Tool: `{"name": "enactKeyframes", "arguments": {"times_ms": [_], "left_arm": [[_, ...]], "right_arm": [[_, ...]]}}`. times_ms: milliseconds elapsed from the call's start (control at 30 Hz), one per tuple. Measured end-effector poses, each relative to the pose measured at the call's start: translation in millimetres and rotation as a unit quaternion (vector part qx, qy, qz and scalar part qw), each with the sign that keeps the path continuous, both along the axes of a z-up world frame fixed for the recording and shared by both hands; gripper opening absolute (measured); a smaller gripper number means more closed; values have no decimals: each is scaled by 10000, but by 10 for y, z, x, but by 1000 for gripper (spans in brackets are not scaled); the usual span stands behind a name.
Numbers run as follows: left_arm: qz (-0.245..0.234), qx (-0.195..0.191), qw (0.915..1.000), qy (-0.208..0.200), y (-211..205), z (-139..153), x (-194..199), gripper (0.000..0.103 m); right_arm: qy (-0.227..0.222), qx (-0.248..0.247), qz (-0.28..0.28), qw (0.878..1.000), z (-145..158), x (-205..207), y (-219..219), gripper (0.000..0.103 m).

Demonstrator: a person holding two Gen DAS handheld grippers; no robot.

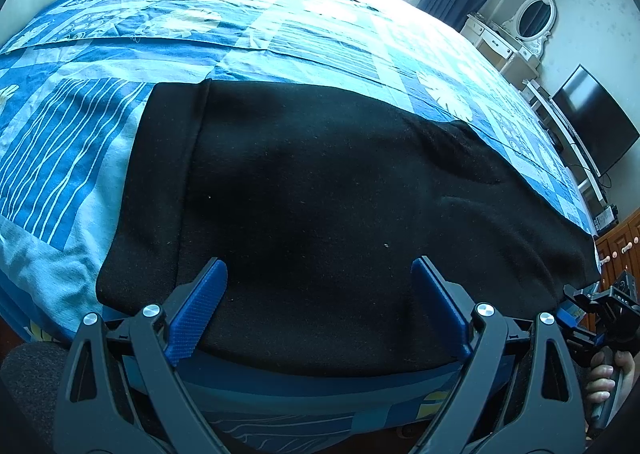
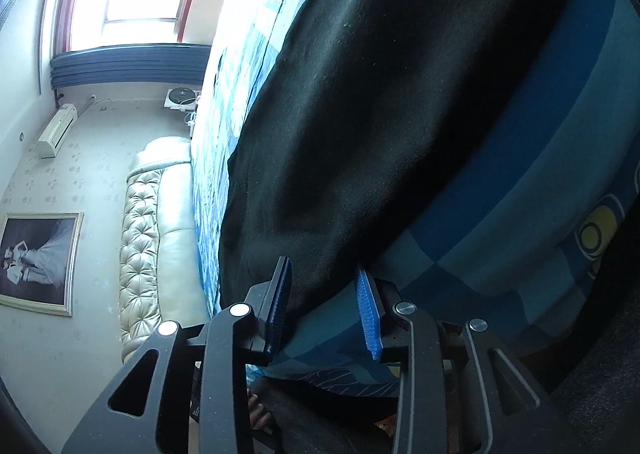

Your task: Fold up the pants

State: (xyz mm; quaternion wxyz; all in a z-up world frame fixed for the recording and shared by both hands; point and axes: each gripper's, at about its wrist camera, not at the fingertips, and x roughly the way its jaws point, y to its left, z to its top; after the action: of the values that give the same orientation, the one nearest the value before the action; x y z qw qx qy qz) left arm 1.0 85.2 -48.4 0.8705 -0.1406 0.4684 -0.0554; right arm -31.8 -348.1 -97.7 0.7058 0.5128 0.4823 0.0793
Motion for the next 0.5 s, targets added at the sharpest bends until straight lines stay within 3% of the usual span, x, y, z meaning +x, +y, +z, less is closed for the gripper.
{"name": "enactKeyframes", "arguments": {"times_ms": [67,200,333,433,500], "left_arm": [[-7,-4,10000,-14,0,-1,-5,93],[-14,-23,10000,-25,4,-3,-9,93],[-18,-28,10000,-25,6,-4,-9,93],[-17,-55,10000,-43,-7,-5,-33,93],[-15,-97,9999,-59,-1,0,-45,93]], "right_arm": [[50,-219,195,9996,16,-38,43,15],[192,-20,369,9991,-71,-76,116,14],[-105,-336,727,9967,165,-46,125,15],[-603,-912,843,9904,565,69,-46,34],[-988,-1405,799,9819,863,136,-291,57]]}}
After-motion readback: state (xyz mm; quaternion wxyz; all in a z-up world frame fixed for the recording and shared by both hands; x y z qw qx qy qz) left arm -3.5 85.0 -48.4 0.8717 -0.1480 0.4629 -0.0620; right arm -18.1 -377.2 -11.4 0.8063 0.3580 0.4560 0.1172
